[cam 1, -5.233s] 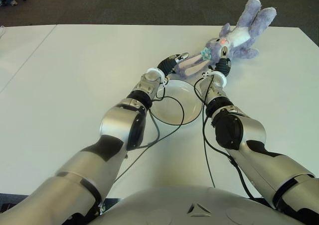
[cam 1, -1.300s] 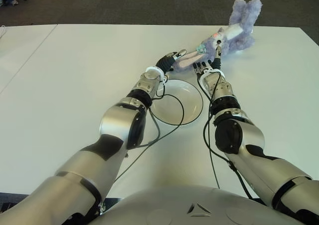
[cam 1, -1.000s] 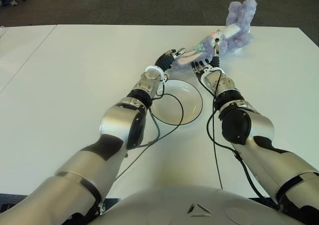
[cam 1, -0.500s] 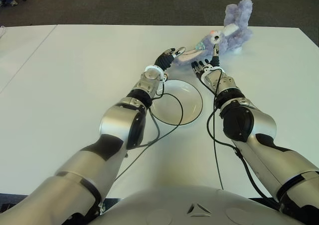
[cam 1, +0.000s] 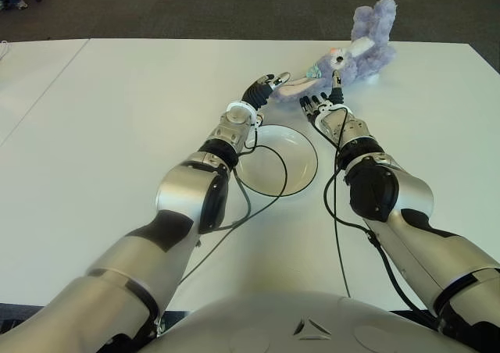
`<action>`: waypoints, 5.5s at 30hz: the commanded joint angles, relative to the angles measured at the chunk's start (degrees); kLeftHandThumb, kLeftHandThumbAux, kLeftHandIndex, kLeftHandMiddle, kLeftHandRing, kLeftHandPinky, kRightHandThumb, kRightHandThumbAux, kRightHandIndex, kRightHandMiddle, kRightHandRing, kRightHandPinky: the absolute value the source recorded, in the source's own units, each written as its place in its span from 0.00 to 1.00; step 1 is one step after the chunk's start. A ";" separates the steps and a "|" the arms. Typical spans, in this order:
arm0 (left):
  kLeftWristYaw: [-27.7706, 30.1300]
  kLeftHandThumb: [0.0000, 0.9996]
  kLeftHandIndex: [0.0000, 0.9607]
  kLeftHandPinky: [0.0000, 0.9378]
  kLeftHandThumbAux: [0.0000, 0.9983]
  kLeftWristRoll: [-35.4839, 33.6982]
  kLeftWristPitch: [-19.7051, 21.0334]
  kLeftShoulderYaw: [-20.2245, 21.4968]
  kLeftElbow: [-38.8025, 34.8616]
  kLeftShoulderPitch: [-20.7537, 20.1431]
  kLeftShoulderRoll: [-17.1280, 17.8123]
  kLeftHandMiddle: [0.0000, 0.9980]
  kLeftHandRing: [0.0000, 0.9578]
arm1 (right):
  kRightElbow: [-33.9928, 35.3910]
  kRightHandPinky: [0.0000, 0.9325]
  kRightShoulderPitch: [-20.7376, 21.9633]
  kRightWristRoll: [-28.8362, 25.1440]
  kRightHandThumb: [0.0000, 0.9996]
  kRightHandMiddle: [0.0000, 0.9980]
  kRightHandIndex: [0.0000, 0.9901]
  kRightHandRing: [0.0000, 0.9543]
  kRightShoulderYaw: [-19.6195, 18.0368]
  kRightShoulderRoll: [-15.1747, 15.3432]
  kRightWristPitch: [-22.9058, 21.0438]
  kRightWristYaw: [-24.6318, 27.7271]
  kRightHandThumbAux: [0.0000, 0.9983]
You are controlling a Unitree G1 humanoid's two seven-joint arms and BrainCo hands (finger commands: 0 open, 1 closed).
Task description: Put the doll into the plate.
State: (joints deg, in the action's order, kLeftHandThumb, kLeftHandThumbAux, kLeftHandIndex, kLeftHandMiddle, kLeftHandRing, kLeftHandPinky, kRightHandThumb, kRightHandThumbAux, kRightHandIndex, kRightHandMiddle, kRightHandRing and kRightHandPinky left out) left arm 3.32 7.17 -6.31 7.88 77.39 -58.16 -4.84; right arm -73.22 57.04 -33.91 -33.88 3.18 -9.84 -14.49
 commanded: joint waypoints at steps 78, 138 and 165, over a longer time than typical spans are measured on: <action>-2.07 0.00 0.00 0.00 0.41 -0.81 0.93 1.39 0.57 3.21 0.84 0.00 0.00 | -4.89 0.95 -6.84 11.76 0.42 0.83 0.74 0.89 -1.42 3.17 -3.63 0.24 0.62; -3.61 0.27 0.08 0.14 0.61 7.73 4.18 -4.83 1.43 1.79 -5.85 0.10 0.10 | -4.69 0.20 -9.33 20.89 0.11 0.22 0.24 0.20 6.34 -0.69 -3.09 2.31 0.57; -9.63 0.34 0.13 0.17 0.68 16.65 0.80 -19.22 1.56 1.18 -11.53 0.14 0.13 | -4.85 0.33 -10.07 18.75 0.26 0.37 0.41 0.35 3.66 -3.36 -1.40 1.88 0.60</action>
State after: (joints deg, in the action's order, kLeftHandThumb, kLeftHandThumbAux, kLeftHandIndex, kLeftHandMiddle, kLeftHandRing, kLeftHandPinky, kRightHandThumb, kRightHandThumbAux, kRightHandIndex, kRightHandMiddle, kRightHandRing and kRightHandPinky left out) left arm -4.63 21.00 -4.69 -8.19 77.47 -57.02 -5.99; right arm -73.03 55.59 -13.81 -28.39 4.21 -7.00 -10.41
